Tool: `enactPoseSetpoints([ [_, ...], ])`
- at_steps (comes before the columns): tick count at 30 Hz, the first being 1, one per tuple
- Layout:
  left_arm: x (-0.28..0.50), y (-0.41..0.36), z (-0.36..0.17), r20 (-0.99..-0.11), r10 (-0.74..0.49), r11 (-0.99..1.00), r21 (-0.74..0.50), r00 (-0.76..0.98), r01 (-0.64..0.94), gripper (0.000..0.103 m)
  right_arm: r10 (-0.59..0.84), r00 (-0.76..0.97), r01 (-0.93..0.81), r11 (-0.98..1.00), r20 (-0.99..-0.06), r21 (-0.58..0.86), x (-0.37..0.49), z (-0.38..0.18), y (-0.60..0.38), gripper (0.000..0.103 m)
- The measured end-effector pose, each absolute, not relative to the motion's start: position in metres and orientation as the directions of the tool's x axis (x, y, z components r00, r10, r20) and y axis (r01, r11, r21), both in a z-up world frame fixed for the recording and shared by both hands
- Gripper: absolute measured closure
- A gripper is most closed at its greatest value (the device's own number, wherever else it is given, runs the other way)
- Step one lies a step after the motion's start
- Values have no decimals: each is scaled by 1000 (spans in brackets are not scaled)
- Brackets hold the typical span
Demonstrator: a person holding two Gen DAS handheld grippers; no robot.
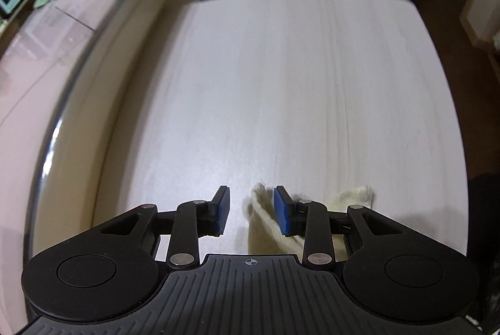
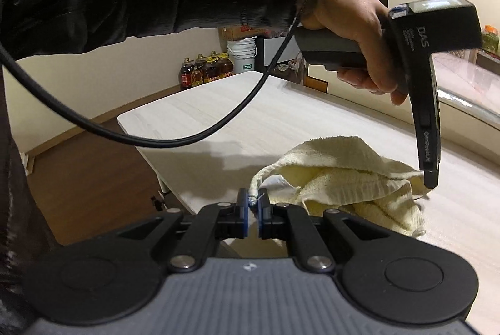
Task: Fold towel
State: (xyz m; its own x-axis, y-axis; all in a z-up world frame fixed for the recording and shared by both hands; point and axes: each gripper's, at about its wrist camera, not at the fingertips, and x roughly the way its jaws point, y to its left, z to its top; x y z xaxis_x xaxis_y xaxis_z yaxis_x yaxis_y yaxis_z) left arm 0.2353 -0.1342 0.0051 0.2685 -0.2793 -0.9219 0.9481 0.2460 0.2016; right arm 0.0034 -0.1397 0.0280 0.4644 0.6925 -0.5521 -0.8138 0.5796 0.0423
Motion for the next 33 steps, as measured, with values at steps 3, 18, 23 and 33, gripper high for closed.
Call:
enactPoseSetpoints([
  [3,234,-132,-2,-933,-253,235,199,257,952,87,697,457,-816,576,-553,52,6,27,-138,97],
  [18,236,-33,85,-818,-248,566,312,519,763,99,637,574,-708,702,-515,79,24,68,-206,97],
  [23,240,15,140,-721,-188,719,361,666,594,100,538,685,-674,724,-492,-147,73,103,-214,97],
  [33,106,62,225,-502,-177,841,370,847,395,99,524,800,-600,712,-293,-364,44,161,-208,97],
])
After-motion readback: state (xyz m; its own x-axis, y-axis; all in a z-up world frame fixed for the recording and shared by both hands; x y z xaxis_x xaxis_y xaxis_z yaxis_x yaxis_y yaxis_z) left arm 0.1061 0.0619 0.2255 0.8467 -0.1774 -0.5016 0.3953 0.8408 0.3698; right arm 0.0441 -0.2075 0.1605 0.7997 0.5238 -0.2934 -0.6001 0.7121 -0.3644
